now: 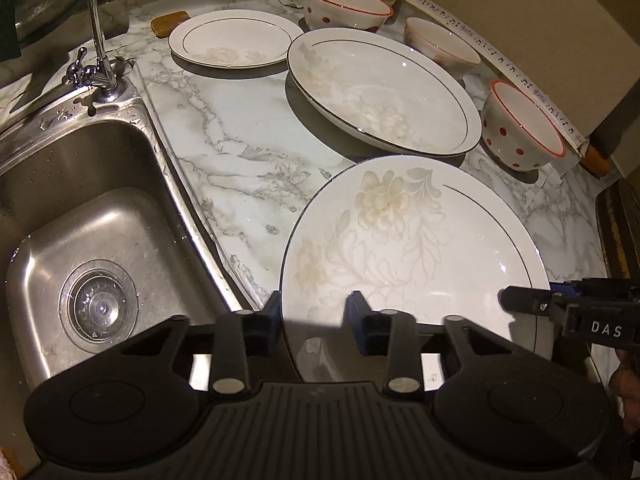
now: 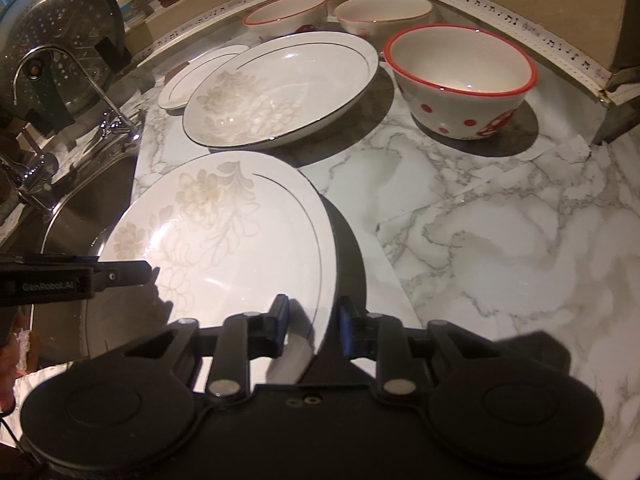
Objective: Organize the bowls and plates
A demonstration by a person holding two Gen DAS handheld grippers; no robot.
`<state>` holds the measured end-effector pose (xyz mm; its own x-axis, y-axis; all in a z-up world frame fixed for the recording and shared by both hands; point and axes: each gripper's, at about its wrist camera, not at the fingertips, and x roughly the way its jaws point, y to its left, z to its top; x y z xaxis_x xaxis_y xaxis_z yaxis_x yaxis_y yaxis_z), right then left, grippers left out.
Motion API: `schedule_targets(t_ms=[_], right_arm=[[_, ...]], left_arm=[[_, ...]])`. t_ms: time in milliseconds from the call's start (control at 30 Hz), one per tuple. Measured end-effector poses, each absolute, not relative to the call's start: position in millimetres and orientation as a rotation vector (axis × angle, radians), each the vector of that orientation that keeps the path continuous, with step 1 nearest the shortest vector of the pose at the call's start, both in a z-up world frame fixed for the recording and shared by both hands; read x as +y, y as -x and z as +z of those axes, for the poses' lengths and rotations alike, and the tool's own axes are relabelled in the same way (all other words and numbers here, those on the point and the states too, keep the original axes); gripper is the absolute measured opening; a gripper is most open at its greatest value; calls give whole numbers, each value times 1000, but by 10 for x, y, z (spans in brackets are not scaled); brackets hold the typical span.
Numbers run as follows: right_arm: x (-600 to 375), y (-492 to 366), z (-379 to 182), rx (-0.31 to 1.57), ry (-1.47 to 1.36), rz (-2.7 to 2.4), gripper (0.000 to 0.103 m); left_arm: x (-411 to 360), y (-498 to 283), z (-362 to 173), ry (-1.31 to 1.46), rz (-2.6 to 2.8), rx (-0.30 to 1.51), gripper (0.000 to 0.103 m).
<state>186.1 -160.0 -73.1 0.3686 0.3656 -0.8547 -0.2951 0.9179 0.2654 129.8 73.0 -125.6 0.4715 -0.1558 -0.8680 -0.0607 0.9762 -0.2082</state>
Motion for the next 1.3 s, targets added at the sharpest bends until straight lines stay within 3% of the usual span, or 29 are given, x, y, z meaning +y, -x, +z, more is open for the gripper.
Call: schedule_targets(t_ms=[300,1300], right_arm=[[-1630,-1895,-747,1121,-101,419,19],[-1581,-2336,-363,1035,-158,378,12]], left_arm=[[762,-1278,-1205,226,-9,1056,20],[886,-1747,-839,272,3,995,20]])
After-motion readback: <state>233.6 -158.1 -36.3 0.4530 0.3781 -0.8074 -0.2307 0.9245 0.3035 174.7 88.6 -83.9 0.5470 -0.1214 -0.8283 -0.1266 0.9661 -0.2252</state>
